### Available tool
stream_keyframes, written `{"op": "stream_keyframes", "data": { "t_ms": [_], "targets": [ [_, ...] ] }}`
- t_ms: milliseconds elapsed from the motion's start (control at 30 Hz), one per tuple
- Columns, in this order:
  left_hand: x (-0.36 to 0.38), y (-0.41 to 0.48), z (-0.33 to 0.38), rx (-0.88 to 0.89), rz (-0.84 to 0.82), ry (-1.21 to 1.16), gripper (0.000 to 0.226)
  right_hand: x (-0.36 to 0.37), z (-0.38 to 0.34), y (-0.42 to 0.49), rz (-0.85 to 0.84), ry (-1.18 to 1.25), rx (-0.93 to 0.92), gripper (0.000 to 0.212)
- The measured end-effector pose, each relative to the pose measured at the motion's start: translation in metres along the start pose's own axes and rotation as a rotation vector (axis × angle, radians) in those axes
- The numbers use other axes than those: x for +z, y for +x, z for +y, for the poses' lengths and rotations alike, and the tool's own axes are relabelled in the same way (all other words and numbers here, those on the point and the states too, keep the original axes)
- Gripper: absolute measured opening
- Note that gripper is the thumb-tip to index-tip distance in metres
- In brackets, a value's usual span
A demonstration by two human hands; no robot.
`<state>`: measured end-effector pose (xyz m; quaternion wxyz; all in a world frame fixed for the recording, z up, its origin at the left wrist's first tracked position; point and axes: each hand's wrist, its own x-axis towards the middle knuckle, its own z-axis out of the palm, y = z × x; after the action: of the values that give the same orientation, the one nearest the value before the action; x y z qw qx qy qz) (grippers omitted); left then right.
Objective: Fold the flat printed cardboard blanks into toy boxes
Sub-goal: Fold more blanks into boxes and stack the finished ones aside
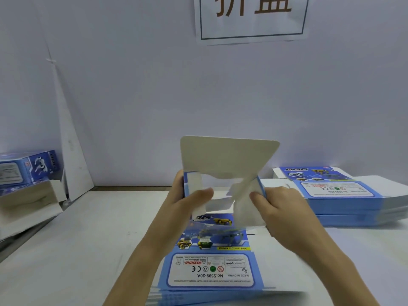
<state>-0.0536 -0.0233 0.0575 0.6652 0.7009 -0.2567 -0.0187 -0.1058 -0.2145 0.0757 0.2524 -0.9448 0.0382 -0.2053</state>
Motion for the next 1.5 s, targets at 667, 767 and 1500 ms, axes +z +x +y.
{"op": "stream_keyframes", "data": {
  "t_ms": [667, 767, 1500],
  "targets": [
    [0.009, -0.010, 0.014, 0.082, 0.362, 0.738, 0.043, 0.011, -0.008, -0.002, 0.129, 0.168, 0.054, 0.029],
    [0.010, -0.010, 0.022, 0.057, 0.278, 0.469, 0.037, 0.012, -0.005, -0.001, 0.220, 0.423, 0.145, 0.013],
    [0.036, -0.002, -0.010, 0.552, 0.246, 0.706, 0.155, -0.023, -0.013, -0.012, -0.130, 0.801, 0.125, 0.015]
  ]
}}
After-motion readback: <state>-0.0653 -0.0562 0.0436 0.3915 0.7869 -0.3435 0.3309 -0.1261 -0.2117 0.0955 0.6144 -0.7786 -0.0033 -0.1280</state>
